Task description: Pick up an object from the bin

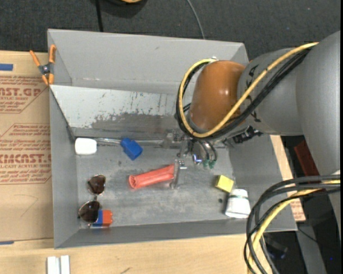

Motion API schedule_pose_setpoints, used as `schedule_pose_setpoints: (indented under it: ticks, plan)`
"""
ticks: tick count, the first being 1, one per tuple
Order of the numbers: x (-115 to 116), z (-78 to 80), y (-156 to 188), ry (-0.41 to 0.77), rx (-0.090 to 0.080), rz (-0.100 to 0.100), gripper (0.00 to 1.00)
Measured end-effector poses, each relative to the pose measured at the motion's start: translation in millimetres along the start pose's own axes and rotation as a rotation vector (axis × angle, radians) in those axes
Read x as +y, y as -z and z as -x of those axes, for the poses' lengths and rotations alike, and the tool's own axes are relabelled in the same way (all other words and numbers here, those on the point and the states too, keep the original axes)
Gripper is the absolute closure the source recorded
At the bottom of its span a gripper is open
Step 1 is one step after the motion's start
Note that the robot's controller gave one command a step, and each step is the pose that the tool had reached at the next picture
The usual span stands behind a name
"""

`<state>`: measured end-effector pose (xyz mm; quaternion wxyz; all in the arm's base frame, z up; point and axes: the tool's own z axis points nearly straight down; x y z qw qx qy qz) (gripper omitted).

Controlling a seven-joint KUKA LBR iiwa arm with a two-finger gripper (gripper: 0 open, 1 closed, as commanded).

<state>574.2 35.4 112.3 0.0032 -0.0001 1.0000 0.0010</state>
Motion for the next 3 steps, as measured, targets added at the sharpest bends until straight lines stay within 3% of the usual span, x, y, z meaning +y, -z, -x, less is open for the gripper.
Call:
schedule_pose_setpoints:
  ticks: [1, 2, 3]
  plan:
    - [6, 6.4, -42, 0.113, 0.003, 0.000, 1.00]
    - [6, 6.4, -42, 0.113, 0.003, 0.001, 1.00]
    - [25, 2.3, 136, 0.144, -0.007, 0.001, 1.00]
